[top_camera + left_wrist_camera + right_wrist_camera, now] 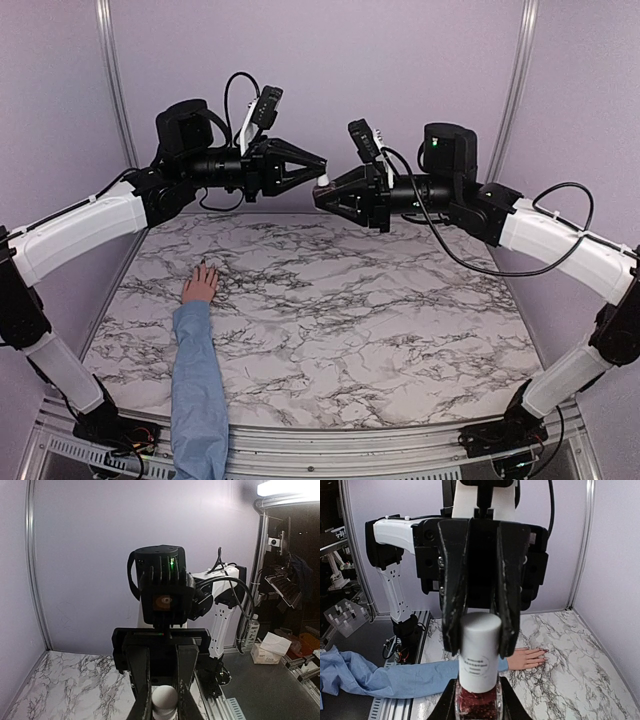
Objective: Paint the nails
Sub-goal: Screw the nail polish bottle.
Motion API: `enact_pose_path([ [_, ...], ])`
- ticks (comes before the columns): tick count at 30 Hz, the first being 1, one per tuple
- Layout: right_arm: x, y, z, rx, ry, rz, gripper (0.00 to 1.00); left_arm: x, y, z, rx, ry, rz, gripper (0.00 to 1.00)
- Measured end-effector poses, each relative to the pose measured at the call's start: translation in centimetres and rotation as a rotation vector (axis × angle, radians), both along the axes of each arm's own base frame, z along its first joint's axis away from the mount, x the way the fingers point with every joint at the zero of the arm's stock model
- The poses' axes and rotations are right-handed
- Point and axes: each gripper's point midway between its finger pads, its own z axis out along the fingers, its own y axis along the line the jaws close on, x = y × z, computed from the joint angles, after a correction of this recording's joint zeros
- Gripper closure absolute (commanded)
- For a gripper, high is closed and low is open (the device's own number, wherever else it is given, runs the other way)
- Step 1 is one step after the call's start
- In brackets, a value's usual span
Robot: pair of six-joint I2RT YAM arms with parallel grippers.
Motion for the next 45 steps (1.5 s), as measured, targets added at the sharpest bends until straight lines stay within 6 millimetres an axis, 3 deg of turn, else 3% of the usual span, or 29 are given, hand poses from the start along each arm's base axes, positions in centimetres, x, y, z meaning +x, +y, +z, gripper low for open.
enact_pose_path([
  [4, -1.1, 0.0, 0.1, 0.005, 0.007, 0.064, 1.00, -1.1, 0.1, 0.1, -0.004, -0.017, -0.064, 0.94],
  [9, -1.2, 0.0, -0.1, -0.001, 0.002, 0.069, 1.00, -1.1, 0.3, 0.1, -0.003, -0.019, -0.067, 0.88],
  [13, -0.5, 0.1, -0.2, -0.007, -0.016, 0.026, 1.00, -0.1, 0.6, 0.1, -0.003, -0.016, -0.004, 0.80],
  [21, 0.9, 0.0, 0.2, 0.007, -0.077, -0.054, 1.00, 1.9, 1.6, 0.7, 0.000, 0.022, 0.184, 0.55],
  [26, 2.0, -0.4, -0.2, -0.005, -0.086, -0.128, 1.00, 4.6, 3.3, 1.4, -0.019, 0.045, 0.368, 0.53],
  [31, 5.0, -1.2, -0.5, -0.033, -0.100, -0.317, 1.00, 6.5, 4.0, 1.2, -0.023, 0.095, 0.490, 0.52],
  [37, 7.1, -2.1, -0.9, -0.064, -0.114, -0.493, 1.00, 7.1, 2.8, 0.3, -0.022, 0.164, 0.588, 0.44],
  [45, 9.4, -3.0, -2.6, -0.126, -0.107, -0.666, 1.00, 8.3, 0.2, -3.0, 0.024, 0.246, 0.670, 0.44],
])
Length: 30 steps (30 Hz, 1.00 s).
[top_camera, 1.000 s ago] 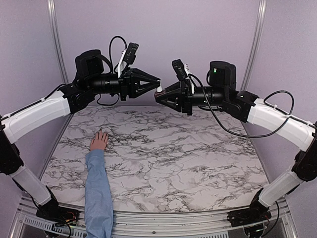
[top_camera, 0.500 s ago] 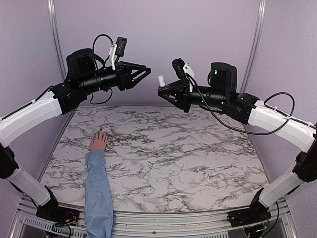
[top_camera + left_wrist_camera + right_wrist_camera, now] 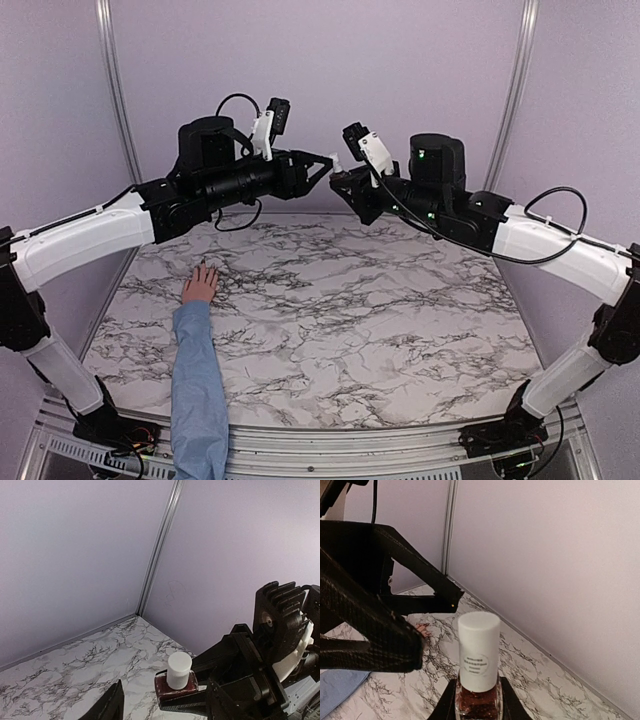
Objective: Paint the nails
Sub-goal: Screw the nail polish bottle.
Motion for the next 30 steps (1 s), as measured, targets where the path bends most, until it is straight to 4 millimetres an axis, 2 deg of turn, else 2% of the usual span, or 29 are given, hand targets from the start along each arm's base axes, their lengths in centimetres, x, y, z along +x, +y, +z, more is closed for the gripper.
enact_pose_path([
  [4, 0.6, -0.1, -1.3, -0.033, 0.019, -0.039, 1.00, 0.7, -0.7, -1.1, 0.011, 0.028, 0.033, 0.46],
  [9, 0.7, 0.1, -2.1, -0.055, 0.029, -0.053, 1.00, 1.3, -1.1, -1.2, -0.001, 0.048, 0.064, 0.52],
  [13, 0.6, 0.2, -2.2, -0.067, 0.027, -0.057, 1.00, 1.8, -1.4, -1.3, -0.013, 0.065, 0.078, 0.60],
  [19, 0.7, 0.2, -2.5, -0.082, 0.024, -0.060, 1.00, 2.0, -1.6, -1.3, -0.023, 0.078, 0.077, 0.80],
  [25, 0.6, 0.3, -2.5, -0.092, 0.027, -0.051, 1.00, 1.6, -2.0, -1.2, -0.030, 0.083, 0.045, 0.83],
  [30, 0.6, 0.4, -2.2, -0.093, 0.025, -0.047, 1.00, 1.5, -2.0, -1.1, -0.041, 0.082, 0.034, 0.93],
])
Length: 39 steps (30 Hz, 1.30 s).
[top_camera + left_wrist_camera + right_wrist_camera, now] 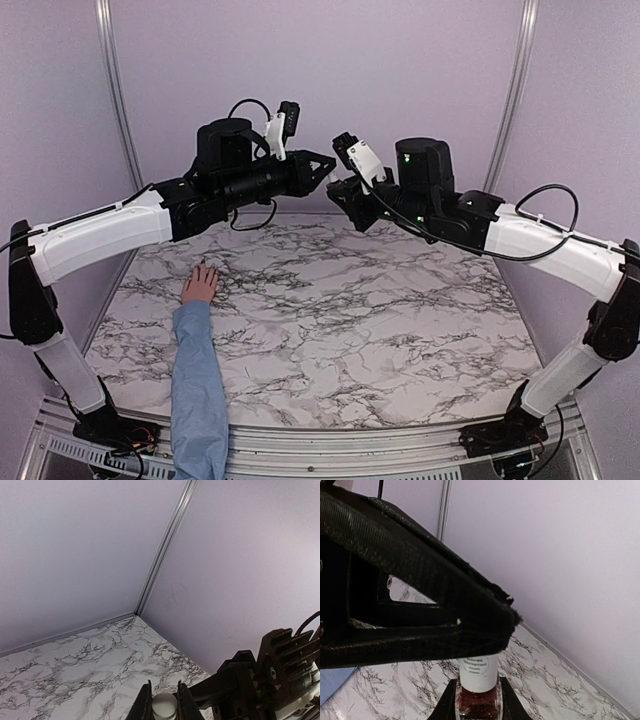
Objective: Paint the nails
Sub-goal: Screw the nail polish bottle.
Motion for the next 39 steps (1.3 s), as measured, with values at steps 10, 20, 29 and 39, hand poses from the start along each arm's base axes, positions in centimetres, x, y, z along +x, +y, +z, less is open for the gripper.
enact_pose_path([
  [10, -1.1, 0.7, 0.1, 0.004, 0.020, 0.103, 1.00, -0.9, 0.5, 0.0, 0.005, -0.016, -0.074, 1.00],
  [20, -4.7, 1.8, 1.8, 0.109, 0.083, 0.399, 1.00, -4.5, 1.2, 1.8, 0.005, -0.161, -0.335, 1.00],
  [29, -9.6, 2.7, 3.8, 0.197, 0.152, 0.705, 1.00, -9.1, 1.9, 3.6, -0.003, -0.342, -0.582, 1.00],
  [39, -12.1, 3.1, 4.1, 0.228, 0.205, 0.856, 1.00, -11.6, 2.4, 3.9, -0.019, -0.398, -0.738, 0.97],
])
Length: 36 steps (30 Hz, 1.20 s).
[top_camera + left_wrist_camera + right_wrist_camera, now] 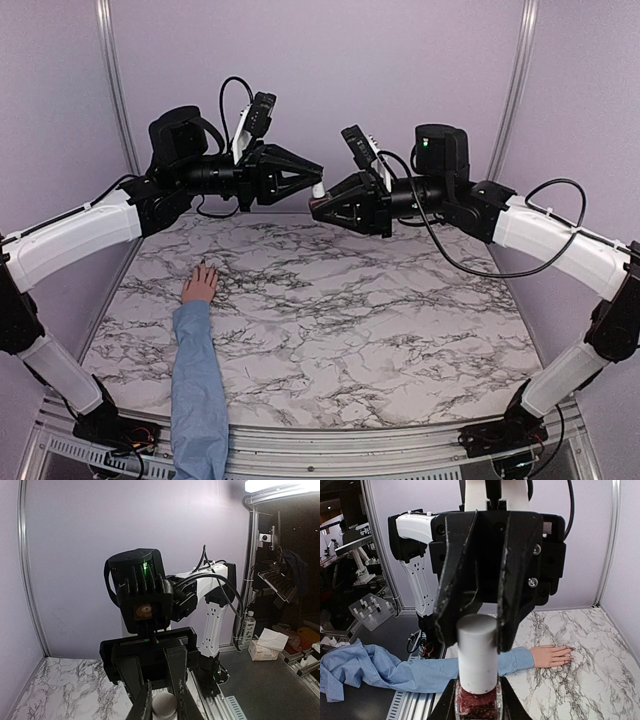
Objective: Paint the nails
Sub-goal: Screw the nail polish bottle.
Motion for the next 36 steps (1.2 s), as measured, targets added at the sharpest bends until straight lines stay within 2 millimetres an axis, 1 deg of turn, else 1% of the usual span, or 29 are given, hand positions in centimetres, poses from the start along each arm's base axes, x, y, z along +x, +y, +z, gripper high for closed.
enact_pose_path([
  [6, 0.0, 0.0, 0.0, 0.000, 0.000, 0.001, 1.00, 0.1, 0.0, 0.0, -0.002, -0.007, 0.005, 0.92],
  [13, 0.1, 0.0, 0.0, 0.000, -0.005, -0.008, 1.00, 0.5, 0.2, 0.1, -0.005, -0.006, 0.041, 0.78],
  [17, 0.4, 0.1, 0.5, 0.020, -0.028, -0.018, 1.00, 0.9, 0.2, -0.2, 0.002, 0.011, 0.065, 0.71],
  [19, 0.6, 0.1, 0.7, 0.025, -0.035, -0.032, 1.00, 1.2, 0.2, -0.2, 0.002, 0.021, 0.086, 0.67],
  [21, 1.0, 0.2, 0.8, 0.029, -0.045, -0.051, 1.00, 1.7, 0.3, -0.2, 0.000, 0.031, 0.114, 0.56],
  [23, 1.3, 0.2, 1.0, 0.033, -0.055, -0.077, 1.00, 2.3, 0.4, -0.3, 0.000, 0.047, 0.150, 0.53],
  [26, 2.2, 0.2, 1.3, 0.034, -0.077, -0.151, 1.00, 3.2, 0.7, -0.6, 0.002, 0.080, 0.209, 0.52],
  [29, 3.7, -0.3, 1.7, 0.036, -0.106, -0.266, 1.00, 4.3, 0.9, -1.2, 0.005, 0.116, 0.270, 0.51],
  [32, 5.5, -1.3, 2.0, 0.033, -0.130, -0.404, 1.00, 5.6, 1.1, -1.7, 0.008, 0.147, 0.343, 0.50],
  [36, 7.9, -2.5, 1.8, 0.013, -0.148, -0.582, 1.00, 7.1, 1.3, -2.2, 0.006, 0.173, 0.452, 0.50],
])
